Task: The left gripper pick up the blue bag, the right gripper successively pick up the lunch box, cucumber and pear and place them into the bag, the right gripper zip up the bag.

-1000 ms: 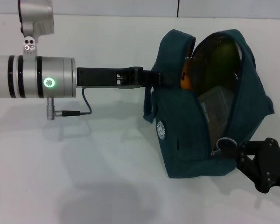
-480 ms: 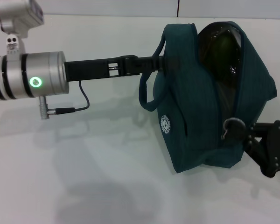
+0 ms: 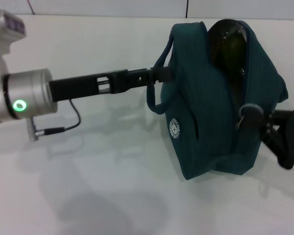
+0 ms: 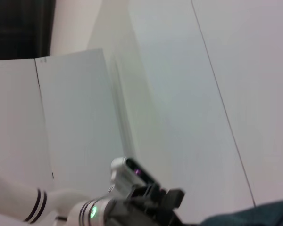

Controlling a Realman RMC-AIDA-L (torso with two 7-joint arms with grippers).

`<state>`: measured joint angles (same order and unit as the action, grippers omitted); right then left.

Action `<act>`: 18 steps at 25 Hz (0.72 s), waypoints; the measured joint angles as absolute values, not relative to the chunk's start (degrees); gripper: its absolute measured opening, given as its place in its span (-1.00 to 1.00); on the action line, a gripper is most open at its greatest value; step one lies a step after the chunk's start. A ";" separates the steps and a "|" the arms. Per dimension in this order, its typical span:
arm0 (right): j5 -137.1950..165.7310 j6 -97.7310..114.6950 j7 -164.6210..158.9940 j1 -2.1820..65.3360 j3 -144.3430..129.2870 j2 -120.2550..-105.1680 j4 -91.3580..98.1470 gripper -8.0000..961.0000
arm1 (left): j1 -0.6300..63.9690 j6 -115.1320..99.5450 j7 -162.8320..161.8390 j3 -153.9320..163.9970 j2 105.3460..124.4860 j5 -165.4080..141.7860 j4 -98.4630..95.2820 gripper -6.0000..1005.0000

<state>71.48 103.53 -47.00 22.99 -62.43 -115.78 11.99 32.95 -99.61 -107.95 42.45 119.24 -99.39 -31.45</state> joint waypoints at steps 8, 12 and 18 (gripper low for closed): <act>62.42 105.38 -47.81 25.50 -62.54 -115.96 14.09 -0.97 | 28.85 -102.05 -102.05 42.35 119.25 -97.66 -31.46 0.26; 62.24 102.97 -49.74 29.36 -63.22 -115.94 13.89 -0.97 | 27.44 -103.96 -98.26 42.41 119.34 -97.06 -31.07 0.24; 62.51 98.34 -51.20 33.49 -68.60 -116.11 14.07 -0.97 | 26.35 -104.14 -93.60 42.54 119.44 -97.06 -28.88 0.21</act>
<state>62.51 98.34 -51.20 33.49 -68.61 -116.11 14.07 26.35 -104.14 -93.60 42.54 119.44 -97.06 -28.88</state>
